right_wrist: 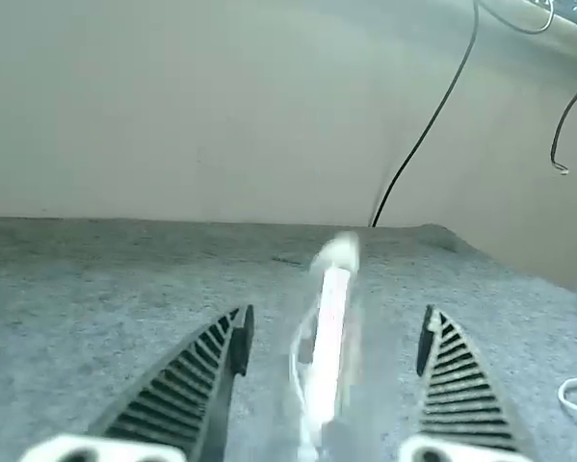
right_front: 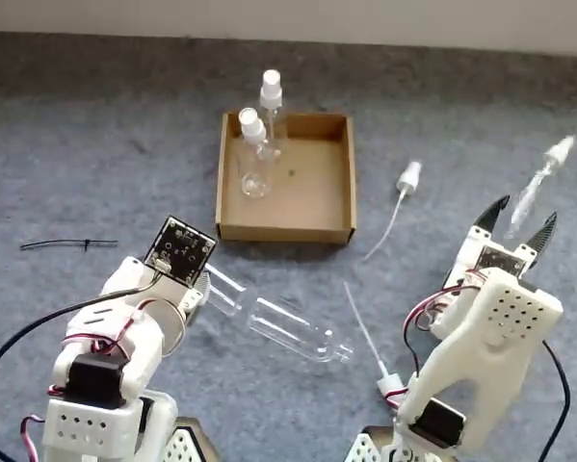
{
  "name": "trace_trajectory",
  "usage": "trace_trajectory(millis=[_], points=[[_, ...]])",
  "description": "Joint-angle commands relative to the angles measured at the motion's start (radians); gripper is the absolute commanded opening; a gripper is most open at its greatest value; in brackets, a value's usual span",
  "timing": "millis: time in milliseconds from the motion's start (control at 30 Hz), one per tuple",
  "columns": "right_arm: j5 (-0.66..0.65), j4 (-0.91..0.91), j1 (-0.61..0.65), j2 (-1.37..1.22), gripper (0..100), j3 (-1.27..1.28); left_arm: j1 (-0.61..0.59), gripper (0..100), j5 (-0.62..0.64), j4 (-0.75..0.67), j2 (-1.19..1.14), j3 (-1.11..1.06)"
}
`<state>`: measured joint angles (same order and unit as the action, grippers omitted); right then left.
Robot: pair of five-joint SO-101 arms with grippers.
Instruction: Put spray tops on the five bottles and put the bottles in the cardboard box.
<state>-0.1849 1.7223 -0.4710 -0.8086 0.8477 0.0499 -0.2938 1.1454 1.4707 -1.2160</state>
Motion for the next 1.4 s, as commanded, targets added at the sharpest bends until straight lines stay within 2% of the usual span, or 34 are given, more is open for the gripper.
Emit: trace_trajectory(millis=[0, 100, 167, 367, 467, 567, 667, 767, 867, 933, 1033, 1167, 1367], points=[[-0.014, 0.021, -0.01, 0.015, 13.3, -0.025, -0.012, 19, 0.005, -0.018, 0.002, 0.007], [-0.014, 0.021, -0.018, 0.013, 0.0, -0.025, -0.012, 19, 0.005, -0.018, 0.002, 0.007], [-0.014, 0.019, -0.021, 0.013, 2.2, -0.024, -0.012, 19, 0.005, -0.018, 0.002, 0.007], [-0.014, 0.008, -0.025, 0.016, 0.4, -0.022, -0.012, 19, 0.02, -0.018, 0.002, 0.005], [-0.012, -0.056, -0.022, 0.045, 0.4, -0.022, -0.012, 19, 0.034, -0.018, 0.002, 0.005], [0.008, -0.237, -0.019, 0.174, 0.4, 0.022, -0.012, 19, 0.035, -0.018, 0.002, 0.005], [0.091, -0.475, -0.018, 0.387, 0.4, 0.073, -0.012, 19, 0.035, -0.018, 0.002, 0.005], [0.126, -0.809, -0.018, 0.639, 0.4, 0.104, -0.012, 19, 0.035, -0.018, 0.002, 0.005], [0.129, -1.228, -0.016, 0.842, 0.5, 0.091, -0.012, 19, 0.035, -0.02, 0.007, -0.005], [0.129, -1.394, 0.002, 0.909, 2.5, -0.008, -0.012, 19, 0.035, -0.041, 0.01, -0.024], [0.144, -1.572, 0.015, 0.906, 8.7, -0.156, -0.012, 19, 0.035, -0.068, 0.01, -0.044], [0.25, -1.774, 0.008, 0.779, 16.6, -0.41, -0.012, 19, 0.035, -0.068, 0.01, -0.047], [0.382, -2.08, -0.001, 0.415, 17.5, -0.946, -0.012, 19, 0.035, -0.069, 0.008, -0.048]])
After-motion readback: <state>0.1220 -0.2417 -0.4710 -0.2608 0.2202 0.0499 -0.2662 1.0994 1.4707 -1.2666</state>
